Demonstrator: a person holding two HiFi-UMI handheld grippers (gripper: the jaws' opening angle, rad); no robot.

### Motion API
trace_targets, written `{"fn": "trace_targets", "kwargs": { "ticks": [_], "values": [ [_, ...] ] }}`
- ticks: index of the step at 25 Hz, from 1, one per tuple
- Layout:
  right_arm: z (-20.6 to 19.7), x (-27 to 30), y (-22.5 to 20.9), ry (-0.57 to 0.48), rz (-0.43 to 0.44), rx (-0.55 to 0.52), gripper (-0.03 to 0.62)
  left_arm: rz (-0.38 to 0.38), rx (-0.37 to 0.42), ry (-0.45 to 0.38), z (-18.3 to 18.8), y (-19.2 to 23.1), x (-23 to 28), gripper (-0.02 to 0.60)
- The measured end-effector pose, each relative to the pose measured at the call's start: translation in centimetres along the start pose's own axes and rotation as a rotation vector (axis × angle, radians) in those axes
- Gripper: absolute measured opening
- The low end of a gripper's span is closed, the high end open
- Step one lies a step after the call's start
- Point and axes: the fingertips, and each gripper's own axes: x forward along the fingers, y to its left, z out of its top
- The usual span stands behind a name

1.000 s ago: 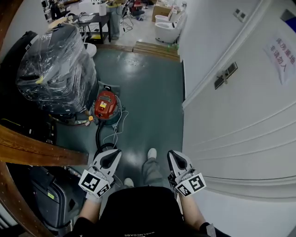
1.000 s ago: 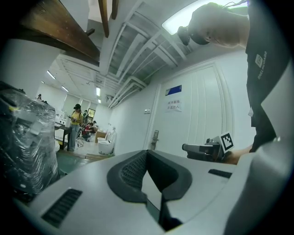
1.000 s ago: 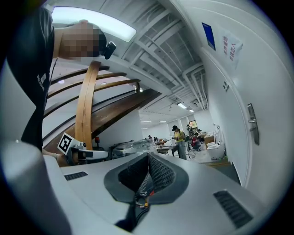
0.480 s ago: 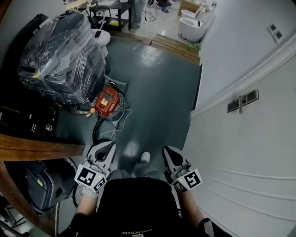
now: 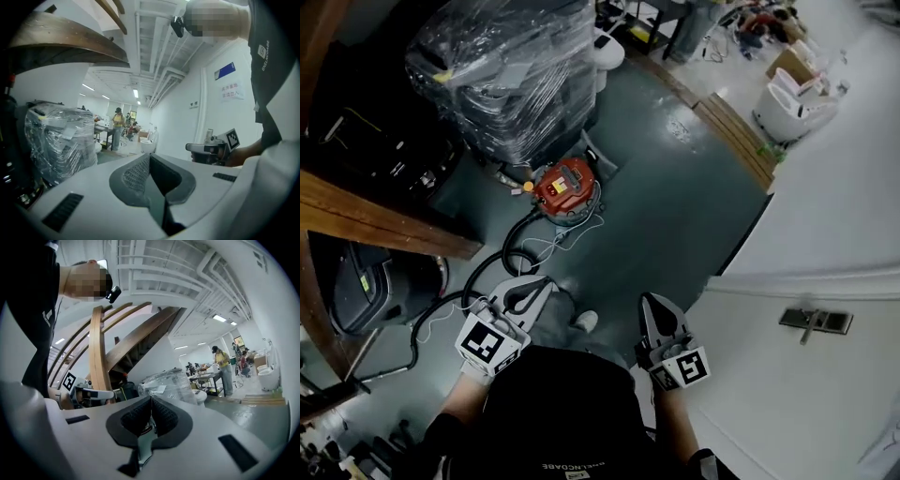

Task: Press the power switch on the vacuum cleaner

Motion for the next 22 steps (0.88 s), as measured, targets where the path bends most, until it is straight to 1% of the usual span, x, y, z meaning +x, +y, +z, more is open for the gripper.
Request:
{"fn": "trace_targets", "kwargs": {
  "ticks": [3,7,10,14,16,19,22],
  "values": [
    [-1.1,4.7,-0.3,0.08,0.063,-0.041,0.028,0.071,-0.036,-0.013,-0.1,4.1,-0.7,0.014],
    [-0.9,12.3,-0.1,0.137,0.182,-0.076,0.026,0.192,-0.092,-0.057,0.5,10.0,-1.8,0.014],
    [-1.4,17.7,0.8,0.193,0.259,-0.124,0.026,0.255,-0.121,-0.067,0.5,13.7,-3.2,0.014],
    [-3.1,24.0,1.8,0.296,0.369,-0.191,0.026,0.359,-0.159,-0.067,-0.6,16.9,-5.3,0.014],
    [-4.3,27.0,2.2,0.358,0.437,-0.197,0.026,0.416,-0.186,-0.064,-1.2,18.2,-6.4,0.014],
    [-6.5,31.5,2.6,0.459,0.53,-0.187,0.026,0.497,-0.244,-0.066,-1.9,20.2,-7.6,0.014],
    [-9.4,35.4,2.1,0.581,0.599,-0.245,0.026,0.584,-0.297,-0.066,-2.4,21.5,-8.0,0.014]
  ]
}}
